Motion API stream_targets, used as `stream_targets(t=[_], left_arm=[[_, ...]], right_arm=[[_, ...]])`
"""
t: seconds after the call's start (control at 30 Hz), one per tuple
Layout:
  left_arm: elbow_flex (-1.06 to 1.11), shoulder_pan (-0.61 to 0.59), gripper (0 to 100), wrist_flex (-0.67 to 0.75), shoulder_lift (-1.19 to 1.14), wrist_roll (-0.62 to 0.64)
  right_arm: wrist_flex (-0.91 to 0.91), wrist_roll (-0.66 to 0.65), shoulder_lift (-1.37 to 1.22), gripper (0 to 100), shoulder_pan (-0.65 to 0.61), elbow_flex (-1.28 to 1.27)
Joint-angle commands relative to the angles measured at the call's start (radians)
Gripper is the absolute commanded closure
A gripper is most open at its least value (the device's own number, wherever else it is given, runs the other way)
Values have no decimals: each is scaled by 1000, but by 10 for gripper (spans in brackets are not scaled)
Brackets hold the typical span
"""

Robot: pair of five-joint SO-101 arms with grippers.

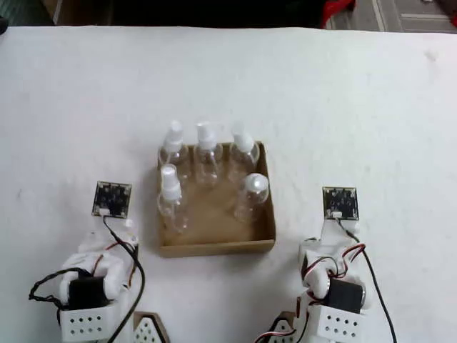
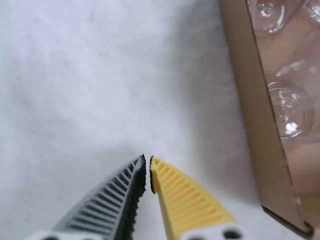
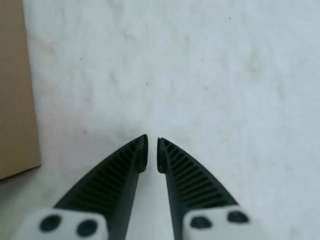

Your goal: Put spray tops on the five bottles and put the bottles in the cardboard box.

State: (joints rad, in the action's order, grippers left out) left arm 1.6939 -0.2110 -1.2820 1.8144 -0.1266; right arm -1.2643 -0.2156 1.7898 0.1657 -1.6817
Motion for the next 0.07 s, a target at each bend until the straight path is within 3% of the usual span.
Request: stream_targets(t=[0.0,0.03], left_arm=[[-3,5,977,-8,13,11],[-3,5,977,-8,13,11]], right_arm=[[-5,-5,10,982,8,-8],[-5,-5,10,982,8,-8]])
